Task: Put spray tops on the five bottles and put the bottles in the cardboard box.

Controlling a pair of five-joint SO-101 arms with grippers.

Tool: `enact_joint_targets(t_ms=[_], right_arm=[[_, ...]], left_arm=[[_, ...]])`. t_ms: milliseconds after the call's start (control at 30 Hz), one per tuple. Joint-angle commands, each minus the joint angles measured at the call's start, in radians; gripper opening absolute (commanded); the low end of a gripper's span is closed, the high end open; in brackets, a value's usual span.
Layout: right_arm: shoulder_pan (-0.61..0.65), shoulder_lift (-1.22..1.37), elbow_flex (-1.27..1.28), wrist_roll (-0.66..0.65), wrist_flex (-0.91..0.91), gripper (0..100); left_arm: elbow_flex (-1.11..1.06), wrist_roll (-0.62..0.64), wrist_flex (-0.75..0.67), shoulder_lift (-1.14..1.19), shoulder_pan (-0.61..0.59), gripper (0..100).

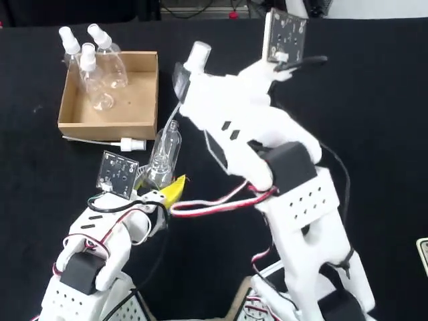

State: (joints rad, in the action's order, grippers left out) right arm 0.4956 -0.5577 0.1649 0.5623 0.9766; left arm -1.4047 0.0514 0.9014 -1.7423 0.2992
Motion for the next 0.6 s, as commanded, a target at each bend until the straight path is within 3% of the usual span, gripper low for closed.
enact_joint_targets(t_ms=[0, 333, 567], right_arm=[[0.023, -0.077, 0.053, 0.006, -0.058, 2.1], [0.029, -0.162, 0.219, -0.043, -0.112, 2.1], [0.115, -0.162, 0.268, -0.068, -0.121, 2.1]], left_arm=[[0.028, 0.011, -0.025, -0.009, 0.007, 16], [0.028, 0.012, -0.025, -0.009, 0.005, 16], [0.028, 0.012, -0.025, -0.009, 0.007, 16]])
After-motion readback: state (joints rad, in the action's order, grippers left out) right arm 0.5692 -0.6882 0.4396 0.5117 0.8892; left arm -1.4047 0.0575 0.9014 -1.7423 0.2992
